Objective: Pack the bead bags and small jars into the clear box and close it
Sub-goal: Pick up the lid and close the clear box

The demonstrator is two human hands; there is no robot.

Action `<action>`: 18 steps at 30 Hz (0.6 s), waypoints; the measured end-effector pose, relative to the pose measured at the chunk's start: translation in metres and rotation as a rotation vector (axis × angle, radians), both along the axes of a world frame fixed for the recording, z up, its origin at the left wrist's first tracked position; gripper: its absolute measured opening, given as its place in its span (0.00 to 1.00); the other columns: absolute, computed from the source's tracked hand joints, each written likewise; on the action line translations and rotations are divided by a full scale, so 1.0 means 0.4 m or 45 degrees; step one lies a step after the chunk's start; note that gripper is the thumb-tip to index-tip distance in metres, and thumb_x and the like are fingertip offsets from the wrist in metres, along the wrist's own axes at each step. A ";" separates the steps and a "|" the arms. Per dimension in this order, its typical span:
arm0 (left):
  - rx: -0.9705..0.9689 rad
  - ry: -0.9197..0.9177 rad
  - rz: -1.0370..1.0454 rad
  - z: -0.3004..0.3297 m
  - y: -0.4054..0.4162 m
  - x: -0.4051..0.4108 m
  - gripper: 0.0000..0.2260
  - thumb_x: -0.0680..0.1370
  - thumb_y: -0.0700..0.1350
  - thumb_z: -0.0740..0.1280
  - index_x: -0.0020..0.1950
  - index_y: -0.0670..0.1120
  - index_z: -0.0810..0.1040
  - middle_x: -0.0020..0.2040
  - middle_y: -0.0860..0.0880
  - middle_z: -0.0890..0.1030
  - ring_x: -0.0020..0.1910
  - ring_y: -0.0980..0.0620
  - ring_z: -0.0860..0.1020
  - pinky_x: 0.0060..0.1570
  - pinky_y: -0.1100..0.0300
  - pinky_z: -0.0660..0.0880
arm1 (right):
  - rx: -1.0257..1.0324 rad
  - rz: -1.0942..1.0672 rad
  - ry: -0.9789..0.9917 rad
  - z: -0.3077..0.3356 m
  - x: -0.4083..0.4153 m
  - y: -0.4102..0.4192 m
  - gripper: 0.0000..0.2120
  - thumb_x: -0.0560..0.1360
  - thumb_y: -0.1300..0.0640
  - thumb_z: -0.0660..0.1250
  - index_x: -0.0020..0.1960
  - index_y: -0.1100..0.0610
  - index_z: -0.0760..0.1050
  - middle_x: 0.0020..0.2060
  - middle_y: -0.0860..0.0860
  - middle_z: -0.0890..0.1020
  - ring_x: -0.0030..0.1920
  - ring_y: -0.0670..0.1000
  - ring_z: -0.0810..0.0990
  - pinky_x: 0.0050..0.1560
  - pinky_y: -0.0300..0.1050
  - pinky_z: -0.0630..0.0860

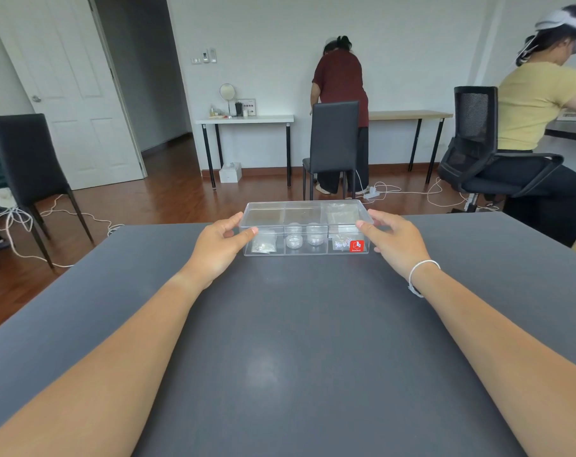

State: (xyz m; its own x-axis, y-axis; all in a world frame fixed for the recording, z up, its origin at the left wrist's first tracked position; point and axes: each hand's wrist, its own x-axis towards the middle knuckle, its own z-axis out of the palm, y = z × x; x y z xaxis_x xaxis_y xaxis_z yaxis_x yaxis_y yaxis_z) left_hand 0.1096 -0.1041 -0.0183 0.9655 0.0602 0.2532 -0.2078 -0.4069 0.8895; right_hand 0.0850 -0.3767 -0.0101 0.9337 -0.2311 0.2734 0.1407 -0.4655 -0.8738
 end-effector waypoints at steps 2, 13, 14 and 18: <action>0.006 0.001 0.004 -0.002 0.001 0.001 0.24 0.73 0.50 0.68 0.68 0.48 0.68 0.67 0.50 0.73 0.65 0.53 0.70 0.59 0.64 0.63 | 0.005 0.002 0.001 0.000 -0.001 0.001 0.21 0.74 0.49 0.64 0.66 0.50 0.70 0.64 0.52 0.74 0.61 0.54 0.73 0.58 0.53 0.77; 0.026 -0.016 0.016 -0.011 -0.001 0.001 0.25 0.73 0.51 0.68 0.68 0.49 0.68 0.68 0.51 0.72 0.65 0.54 0.69 0.60 0.64 0.62 | 0.007 0.009 -0.006 -0.004 -0.004 0.001 0.20 0.74 0.49 0.64 0.65 0.49 0.71 0.63 0.51 0.75 0.60 0.52 0.74 0.59 0.53 0.76; 0.027 -0.017 0.018 -0.012 -0.001 -0.001 0.25 0.73 0.51 0.68 0.69 0.49 0.68 0.68 0.51 0.71 0.65 0.54 0.69 0.60 0.64 0.62 | 0.006 0.010 -0.003 -0.004 -0.005 0.001 0.20 0.74 0.49 0.64 0.65 0.50 0.71 0.63 0.51 0.75 0.60 0.52 0.74 0.59 0.53 0.76; 0.070 -0.029 0.037 -0.012 -0.003 -0.007 0.26 0.73 0.51 0.67 0.69 0.49 0.66 0.68 0.51 0.71 0.65 0.53 0.69 0.59 0.64 0.62 | -0.035 -0.014 -0.008 -0.006 -0.010 0.002 0.22 0.74 0.50 0.65 0.66 0.51 0.69 0.62 0.51 0.76 0.58 0.50 0.72 0.62 0.50 0.71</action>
State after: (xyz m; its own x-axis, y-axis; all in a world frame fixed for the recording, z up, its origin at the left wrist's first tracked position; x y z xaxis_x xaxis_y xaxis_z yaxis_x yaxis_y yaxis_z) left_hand 0.1067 -0.1053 -0.0230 0.9576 0.0733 0.2786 -0.2151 -0.4614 0.8607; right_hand 0.0809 -0.3760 -0.0125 0.9293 -0.2337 0.2858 0.1409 -0.4911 -0.8596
